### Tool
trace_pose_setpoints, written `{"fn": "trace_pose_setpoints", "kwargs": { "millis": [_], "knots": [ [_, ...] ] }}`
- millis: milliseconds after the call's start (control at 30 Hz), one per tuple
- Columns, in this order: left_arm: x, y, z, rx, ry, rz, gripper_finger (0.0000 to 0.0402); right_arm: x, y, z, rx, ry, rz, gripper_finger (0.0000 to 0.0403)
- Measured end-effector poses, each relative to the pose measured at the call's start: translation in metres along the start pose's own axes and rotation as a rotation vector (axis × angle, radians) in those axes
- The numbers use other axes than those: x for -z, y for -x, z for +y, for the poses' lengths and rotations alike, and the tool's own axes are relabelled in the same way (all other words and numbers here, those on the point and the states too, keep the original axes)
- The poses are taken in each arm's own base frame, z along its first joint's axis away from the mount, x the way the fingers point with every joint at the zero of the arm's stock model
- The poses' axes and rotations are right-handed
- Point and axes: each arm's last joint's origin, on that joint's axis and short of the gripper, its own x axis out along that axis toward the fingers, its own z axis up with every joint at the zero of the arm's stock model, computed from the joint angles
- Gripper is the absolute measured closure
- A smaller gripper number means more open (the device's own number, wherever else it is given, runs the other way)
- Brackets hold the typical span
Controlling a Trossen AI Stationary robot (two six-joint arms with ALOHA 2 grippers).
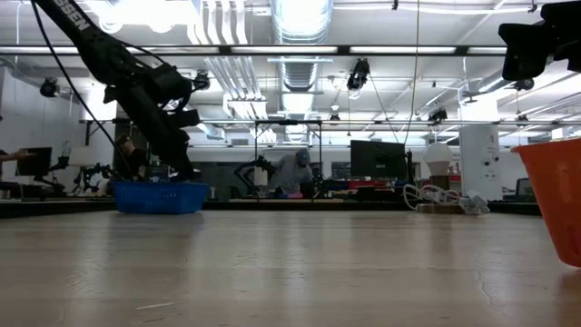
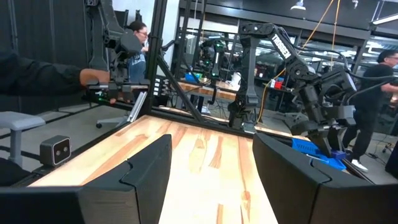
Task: Pick & Place Office items
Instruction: Put the dark blue digital clock into the blue bin
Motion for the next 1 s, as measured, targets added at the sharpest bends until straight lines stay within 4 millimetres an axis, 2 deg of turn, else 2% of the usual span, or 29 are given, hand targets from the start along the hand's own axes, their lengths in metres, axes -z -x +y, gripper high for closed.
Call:
{"fn": "trace_pose_setpoints", "kwargs": {
  "millis": [1000],
  "knots": [
    [0.0052,0.0007,0.004,-0.016,0.007,0.039,0.0256,-0.0001,0.0,0.0,0.0,-0.001,-0.001,0.0184]
  ]
}}
